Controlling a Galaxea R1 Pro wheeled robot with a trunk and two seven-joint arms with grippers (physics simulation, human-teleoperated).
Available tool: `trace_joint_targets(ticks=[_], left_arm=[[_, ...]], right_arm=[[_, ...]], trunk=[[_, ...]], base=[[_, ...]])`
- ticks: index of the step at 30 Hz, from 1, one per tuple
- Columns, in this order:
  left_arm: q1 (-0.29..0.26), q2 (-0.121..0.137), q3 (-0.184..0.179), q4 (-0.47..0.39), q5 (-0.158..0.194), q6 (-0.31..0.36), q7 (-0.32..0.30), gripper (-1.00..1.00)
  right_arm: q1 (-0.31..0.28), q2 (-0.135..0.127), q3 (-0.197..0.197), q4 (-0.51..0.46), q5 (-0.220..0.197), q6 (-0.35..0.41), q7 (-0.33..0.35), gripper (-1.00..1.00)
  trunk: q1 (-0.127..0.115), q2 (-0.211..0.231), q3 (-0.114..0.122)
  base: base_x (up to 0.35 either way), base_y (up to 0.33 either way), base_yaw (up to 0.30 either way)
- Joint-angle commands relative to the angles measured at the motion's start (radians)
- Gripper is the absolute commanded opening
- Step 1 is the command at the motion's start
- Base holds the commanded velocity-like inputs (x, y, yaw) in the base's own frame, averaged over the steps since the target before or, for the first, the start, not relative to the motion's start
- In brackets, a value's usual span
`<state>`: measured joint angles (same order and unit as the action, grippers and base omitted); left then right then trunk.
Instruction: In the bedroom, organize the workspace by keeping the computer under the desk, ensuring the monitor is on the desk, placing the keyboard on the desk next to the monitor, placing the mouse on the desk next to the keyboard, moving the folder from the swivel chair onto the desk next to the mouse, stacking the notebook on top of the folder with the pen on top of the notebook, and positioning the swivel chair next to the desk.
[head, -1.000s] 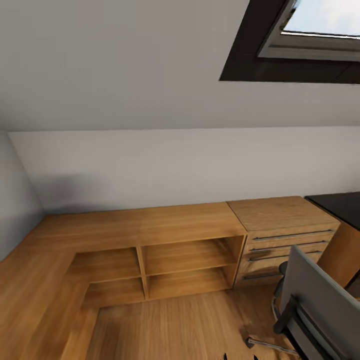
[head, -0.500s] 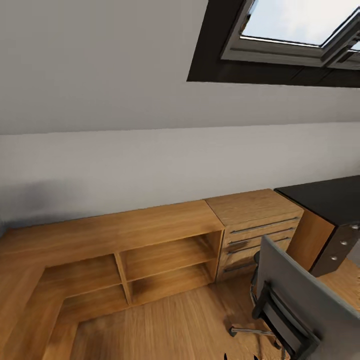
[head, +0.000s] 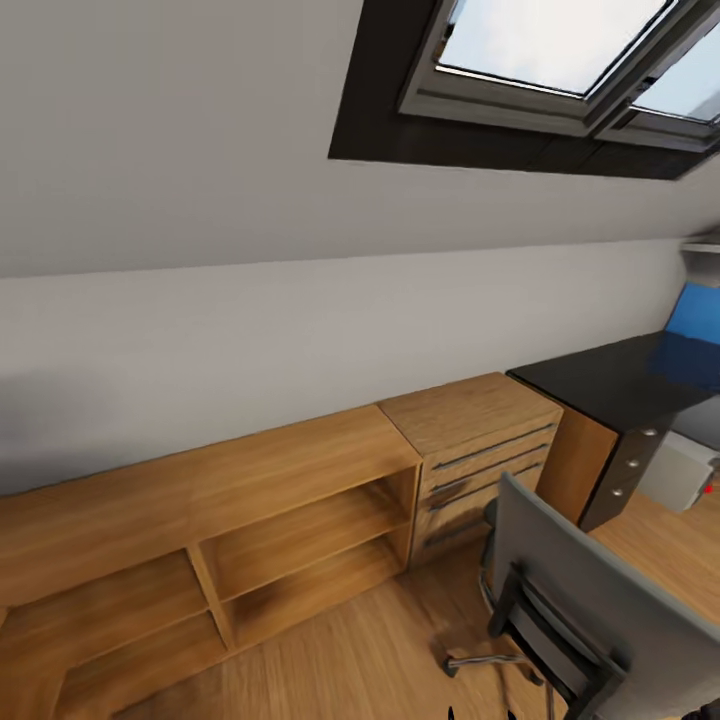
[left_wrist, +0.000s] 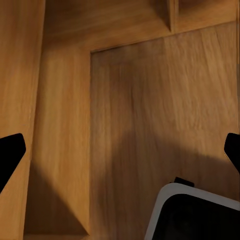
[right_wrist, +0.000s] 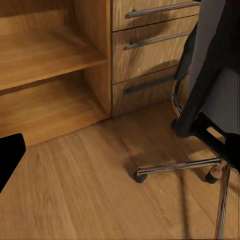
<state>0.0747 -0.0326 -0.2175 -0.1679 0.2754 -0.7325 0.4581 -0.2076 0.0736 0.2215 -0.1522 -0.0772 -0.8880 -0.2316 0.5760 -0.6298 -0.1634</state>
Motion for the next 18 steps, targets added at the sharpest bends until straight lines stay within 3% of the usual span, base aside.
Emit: trace_joint_targets(ticks=[1,12,18], left_arm=[[0.000,0.000,-0.009,-0.002,0.007,-0.001,0.006,1.00],[0.000,0.000,-0.008,-0.002,0.007,0.000,0.005,1.00],[0.000,0.000,-0.009,-0.002,0.007,0.000,0.005,1.00]], right_arm=[[-0.001,0.000,0.009,0.001,-0.008,-0.003,-0.003,1.00],[-0.001,-0.001,0.007,0.021,-0.007,-0.003,0.013,1.00],[-0.001,-0.010,0.003,0.136,-0.009,-0.006,0.049,1.00]], trunk=[[0.001,-0.001,-0.001],[0.001,-0.001,-0.001],[0.001,-0.001,-0.001]], base=[[0.086,0.082,-0.300],[0.021,0.020,-0.300],[0.002,0.002,-0.299]])
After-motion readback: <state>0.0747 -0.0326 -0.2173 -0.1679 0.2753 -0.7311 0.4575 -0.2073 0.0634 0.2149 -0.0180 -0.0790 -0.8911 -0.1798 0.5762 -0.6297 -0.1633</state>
